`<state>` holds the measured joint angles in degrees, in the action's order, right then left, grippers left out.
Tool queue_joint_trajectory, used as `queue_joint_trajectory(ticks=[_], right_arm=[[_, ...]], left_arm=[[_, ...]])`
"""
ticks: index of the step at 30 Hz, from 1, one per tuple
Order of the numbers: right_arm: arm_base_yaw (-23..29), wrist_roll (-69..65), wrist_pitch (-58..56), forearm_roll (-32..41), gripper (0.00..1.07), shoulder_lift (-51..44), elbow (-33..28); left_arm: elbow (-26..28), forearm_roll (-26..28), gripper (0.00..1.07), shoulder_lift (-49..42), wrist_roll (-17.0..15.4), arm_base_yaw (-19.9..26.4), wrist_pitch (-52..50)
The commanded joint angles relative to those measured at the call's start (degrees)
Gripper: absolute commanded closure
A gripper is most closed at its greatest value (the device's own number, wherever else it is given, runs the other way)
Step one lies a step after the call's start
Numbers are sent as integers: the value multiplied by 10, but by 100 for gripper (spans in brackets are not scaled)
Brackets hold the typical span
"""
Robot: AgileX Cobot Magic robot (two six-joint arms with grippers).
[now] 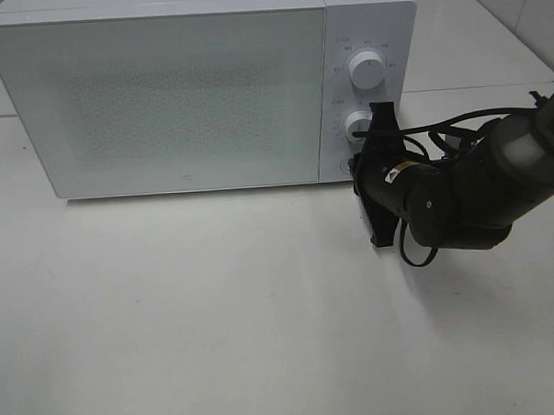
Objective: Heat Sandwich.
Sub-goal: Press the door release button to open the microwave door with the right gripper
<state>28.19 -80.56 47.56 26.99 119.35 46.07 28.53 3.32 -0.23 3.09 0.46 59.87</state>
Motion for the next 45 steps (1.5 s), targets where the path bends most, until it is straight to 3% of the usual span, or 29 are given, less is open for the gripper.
queue_joint_trajectory(ticks=[1,21,37,45], right_arm=[[-10,11,1,-7,107,1,13],[-9,18,78,7,107,2,41],[-9,91,170,49,107,41,138],[-9,97,175,49,107,41,140]], left_arm=[[-2,1,10,-11,0,2,-5],[-2,1,10,-11,0,2,-5],[-2,1,10,-11,0,2,-5],[-2,1,10,-11,0,2,-5]])
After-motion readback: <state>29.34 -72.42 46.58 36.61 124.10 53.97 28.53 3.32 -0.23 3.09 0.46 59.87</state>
